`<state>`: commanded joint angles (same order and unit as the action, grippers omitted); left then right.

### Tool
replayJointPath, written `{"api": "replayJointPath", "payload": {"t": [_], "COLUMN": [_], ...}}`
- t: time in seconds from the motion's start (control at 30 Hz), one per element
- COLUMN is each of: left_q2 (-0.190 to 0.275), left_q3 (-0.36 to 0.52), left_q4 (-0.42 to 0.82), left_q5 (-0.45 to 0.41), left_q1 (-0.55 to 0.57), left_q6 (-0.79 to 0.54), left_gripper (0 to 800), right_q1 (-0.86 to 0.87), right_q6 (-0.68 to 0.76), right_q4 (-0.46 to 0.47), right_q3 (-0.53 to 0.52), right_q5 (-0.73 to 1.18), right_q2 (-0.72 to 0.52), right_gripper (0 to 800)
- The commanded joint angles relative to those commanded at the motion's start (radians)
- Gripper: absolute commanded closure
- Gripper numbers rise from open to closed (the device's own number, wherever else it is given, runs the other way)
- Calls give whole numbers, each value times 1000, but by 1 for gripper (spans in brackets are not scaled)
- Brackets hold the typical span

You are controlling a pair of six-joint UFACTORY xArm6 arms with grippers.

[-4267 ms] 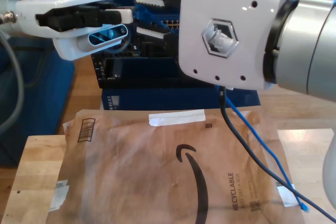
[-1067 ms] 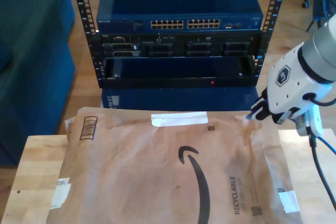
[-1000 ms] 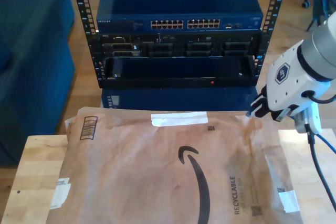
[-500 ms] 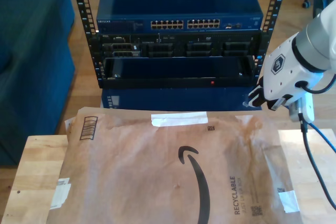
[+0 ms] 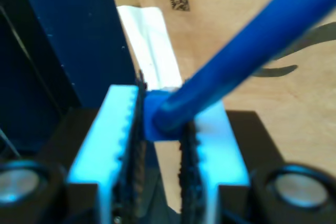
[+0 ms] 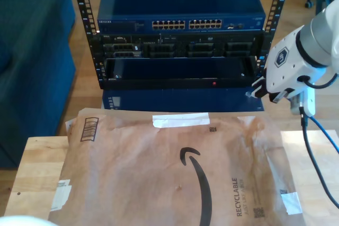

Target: Grab the cable and plug it in

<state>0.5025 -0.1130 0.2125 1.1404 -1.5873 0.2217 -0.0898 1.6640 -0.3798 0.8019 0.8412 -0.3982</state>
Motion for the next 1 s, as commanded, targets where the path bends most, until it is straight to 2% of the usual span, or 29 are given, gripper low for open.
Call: {"api": "replayJointPath", "payload": {"t": [0.23, 0.43, 0.53, 0.63, 0.77, 0.9, 1.0], "left_q2": [0, -2, 0, 0, 0, 0, 0], "left_q3": [0, 0, 0, 0, 0, 0, 0], "left_q4": [0, 0, 0, 0, 0, 0, 0], "left_q5": [0, 0, 0, 0, 0, 0, 0], "left_q1": [0, 0, 0, 0, 0, 0, 0], "left_q6": [0, 0, 0, 0, 0, 0, 0], "left_gripper": [0, 0, 0, 0, 0, 0, 0], "right_q1": [-74, -95, -103, -100, -98, -101, -115], "right_q6": [18, 6, -40, -43, -44, -44, -41], "right_q4": [3, 8, 43, 51, 55, 147, 161], "right_q3": [-6, 21, 6, -3, -103, -181, -206], "right_q5": [-112, -325, -396, -496, -628, -836, -864], "right_q2": [9, 126, 178, 186, 157, 140, 129], "right_gripper": [800, 800, 800, 800, 800, 800, 800]}}
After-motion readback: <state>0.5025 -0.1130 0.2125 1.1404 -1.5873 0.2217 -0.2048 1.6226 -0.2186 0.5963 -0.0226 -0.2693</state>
